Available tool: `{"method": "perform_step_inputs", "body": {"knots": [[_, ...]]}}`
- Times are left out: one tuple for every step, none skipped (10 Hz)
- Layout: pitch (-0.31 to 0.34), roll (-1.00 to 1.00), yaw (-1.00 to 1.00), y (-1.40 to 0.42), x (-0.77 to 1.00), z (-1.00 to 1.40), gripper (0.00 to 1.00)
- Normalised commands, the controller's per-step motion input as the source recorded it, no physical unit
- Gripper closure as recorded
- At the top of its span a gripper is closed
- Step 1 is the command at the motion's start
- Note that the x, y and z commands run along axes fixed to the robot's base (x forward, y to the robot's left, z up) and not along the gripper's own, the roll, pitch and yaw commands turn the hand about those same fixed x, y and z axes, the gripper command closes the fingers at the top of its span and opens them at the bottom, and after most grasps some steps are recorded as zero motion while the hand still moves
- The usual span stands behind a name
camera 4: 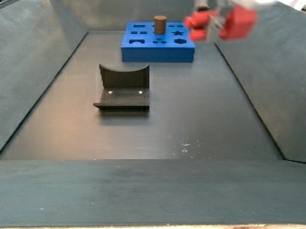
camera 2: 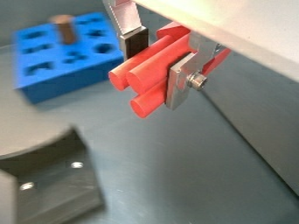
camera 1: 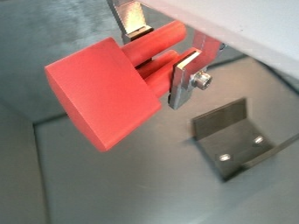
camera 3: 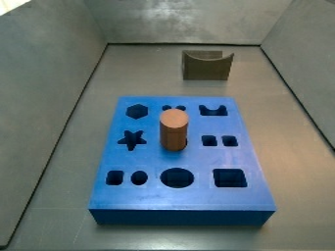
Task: Pick up the 3 prong object. Move up. Place the 3 prong object on the fixture. Regrasp the 3 prong object. Move to above the board. Insert the 3 prong object.
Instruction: Place the 3 prong object on the fixture.
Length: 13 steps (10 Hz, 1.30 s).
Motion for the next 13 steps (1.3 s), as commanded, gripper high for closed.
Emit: {"method": "perform_step_inputs", "body": {"knots": [[0.035,0.05,1.00,-0.65,1.00,0.31,1.00],[0.050,0.06,1.00,-0.52,1.00,0.26,1.00],[0.062,0.06,1.00,-0.44,1.00,0.23,1.00],[0.078,0.06,1.00,-0.37,1.00,0.19,1.00],[0.091,0.06,1.00,-0.29,1.00,0.16,1.00],[0.110,0.07,1.00,-0.20,0.97,0.11,1.00],[0.120,0.07,1.00,-0.15,0.91,0.09,1.00],[0.148,0.08,1.00,-0.07,0.75,0.05,1.00],[0.162,0.08,1.00,-0.04,0.68,0.03,1.00],[0.190,0.09,1.00,-0.03,0.56,0.02,1.00],[0.210,0.09,1.00,-0.02,0.47,0.02,1.00],[0.248,0.10,1.00,-0.01,0.34,0.02,1.00],[0.277,0.11,1.00,-0.01,0.25,0.02,1.00]]}}
